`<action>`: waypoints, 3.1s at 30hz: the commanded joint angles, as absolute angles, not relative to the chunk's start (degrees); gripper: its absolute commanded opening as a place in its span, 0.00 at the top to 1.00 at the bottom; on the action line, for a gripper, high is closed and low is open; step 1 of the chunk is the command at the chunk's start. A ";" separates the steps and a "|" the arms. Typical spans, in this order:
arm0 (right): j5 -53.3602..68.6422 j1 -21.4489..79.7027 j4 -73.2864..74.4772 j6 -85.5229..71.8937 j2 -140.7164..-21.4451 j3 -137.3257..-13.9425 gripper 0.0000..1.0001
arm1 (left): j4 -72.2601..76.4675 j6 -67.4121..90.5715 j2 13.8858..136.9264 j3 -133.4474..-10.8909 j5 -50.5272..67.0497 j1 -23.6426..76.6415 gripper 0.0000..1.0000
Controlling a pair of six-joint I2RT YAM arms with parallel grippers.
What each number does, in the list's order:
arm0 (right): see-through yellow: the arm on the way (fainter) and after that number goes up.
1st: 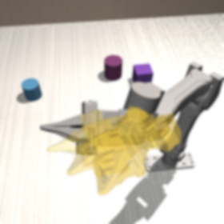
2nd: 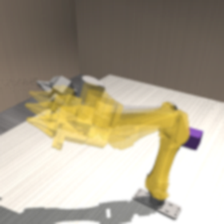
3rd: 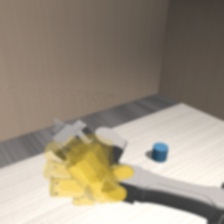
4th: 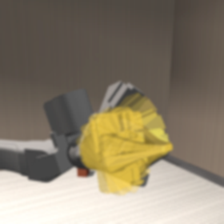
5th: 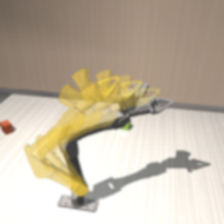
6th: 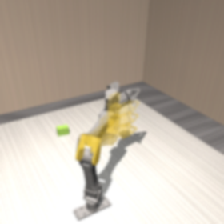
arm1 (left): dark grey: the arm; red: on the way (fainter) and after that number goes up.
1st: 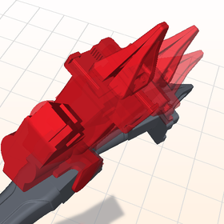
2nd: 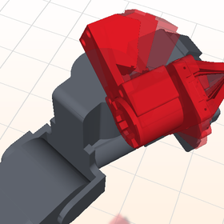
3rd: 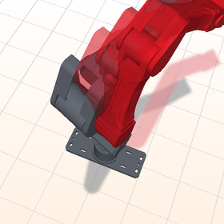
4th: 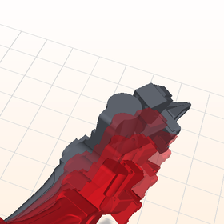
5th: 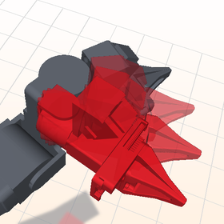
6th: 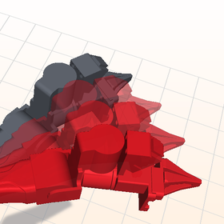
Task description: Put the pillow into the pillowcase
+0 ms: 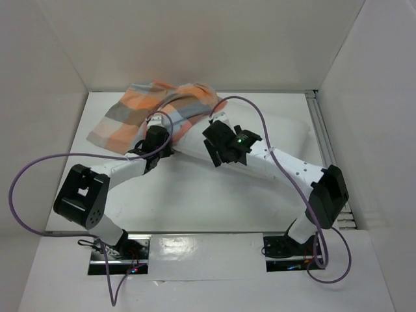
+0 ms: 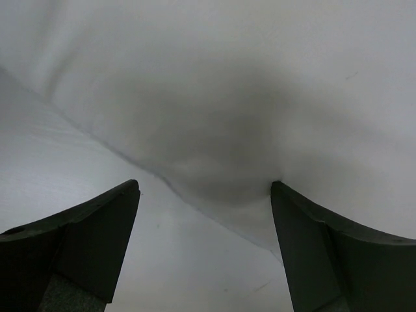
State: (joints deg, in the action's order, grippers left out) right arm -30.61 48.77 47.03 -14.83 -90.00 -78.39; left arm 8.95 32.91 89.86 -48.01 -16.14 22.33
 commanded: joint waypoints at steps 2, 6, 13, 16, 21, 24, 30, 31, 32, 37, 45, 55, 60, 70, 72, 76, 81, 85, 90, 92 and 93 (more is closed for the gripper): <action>-24.62 40.89 39.05 -12.22 -97.72 -83.56 0.55 | 8.70 30.06 86.23 -50.97 -7.33 23.55 1.00; -22.06 34.91 39.37 -12.83 -105.46 -99.37 1.00 | 5.98 29.53 84.11 -56.32 3.32 26.53 1.00; -17.23 33.57 40.17 -14.67 -108.19 -113.22 1.00 | 1.05 28.92 90.17 -74.08 11.06 38.93 1.00; -14.53 34.72 37.28 -19.06 -107.67 -102.86 1.00 | 1.84 30.84 91.41 -74.79 14.59 38.94 1.00; -9.23 34.72 30.15 -23.02 -103.19 -88.34 1.00 | -1.58 30.85 91.41 -74.79 13.10 37.98 1.00; -10.89 34.72 30.15 -23.03 -101.61 -87.80 1.00 | -3.68 30.33 90.79 -77.59 13.89 36.13 1.00; -16.68 35.24 34.18 -21.80 -94.94 -89.82 1.00 | -10.45 28.40 92.10 -87.61 12.57 34.37 1.00; -17.48 36.03 35.15 -21.80 -91.79 -89.04 1.00 | -11.59 27.87 92.63 -91.46 12.57 34.37 1.00; -18.45 37.17 35.16 -21.80 -90.02 -87.73 1.00 | -14.30 26.99 94.46 -93.76 13.09 33.76 1.00; -23.29 42.35 39.81 -26.27 -78.69 -83.86 1.00 | -21.78 24.87 102.73 -110.10 15.20 33.75 1.00; -30.05 50.10 43.77 -32.61 -75.23 -83.57 1.00 | -30.23 24.43 106.71 -123.77 18.53 33.75 1.00; -24.81 37.45 37.36 -23.91 -78.40 -88.42 1.00 | -33.30 29.61 90.71 -107.13 19.34 37.70 1.00; -16.98 29.02 33.94 -23.29 -78.40 -87.28 1.00 | -37.44 31.19 89.38 -110.30 17.92 39.11 1.00; -11.50 13.01 36.54 -18.56 -98.51 -104.82 0.73 | -36.73 29.98 116.25 -136.02 14.34 36.74 1.00; -14.05 12.30 39.28 -17.67 -101.86 -113.59 0.30 | -36.74 29.97 122.48 -141.84 12.75 34.99 1.00; -14.85 11.78 39.29 -15.30 -101.08 -121.44 0.00 | -27.73 28.92 123.32 -139.06 8.97 32.88 0.83; -16.15 12.48 38.76 -13.97 -93.63 -115.08 0.00 | -26.10 27.60 122.27 -139.91 9.57 29.80 0.13; -23.02 13.88 33.17 -17.21 -82.03 -98.12 0.00 | -24.61 23.83 115.67 -137.47 5.99 29.79 0.00; -22.32 15.38 27.68 -17.23 -69.26 -76.74 0.00 | -26.27 20.75 115.93 -141.50 1.58 29.27 0.00; -21.63 14.77 30.56 -17.23 -72.49 -76.72 0.00 | -26.80 20.74 113.93 -139.49 0.70 29.27 0.03; -21.62 14.77 31.37 -17.23 -74.42 -77.25 0.00 | -26.81 21.44 112.69 -137.83 0.70 29.27 0.06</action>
State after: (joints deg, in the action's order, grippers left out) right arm -20.62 15.07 33.12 -16.88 -70.00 -77.65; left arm -27.33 23.20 116.18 -139.33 3.20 29.36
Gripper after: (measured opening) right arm 0.999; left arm 0.967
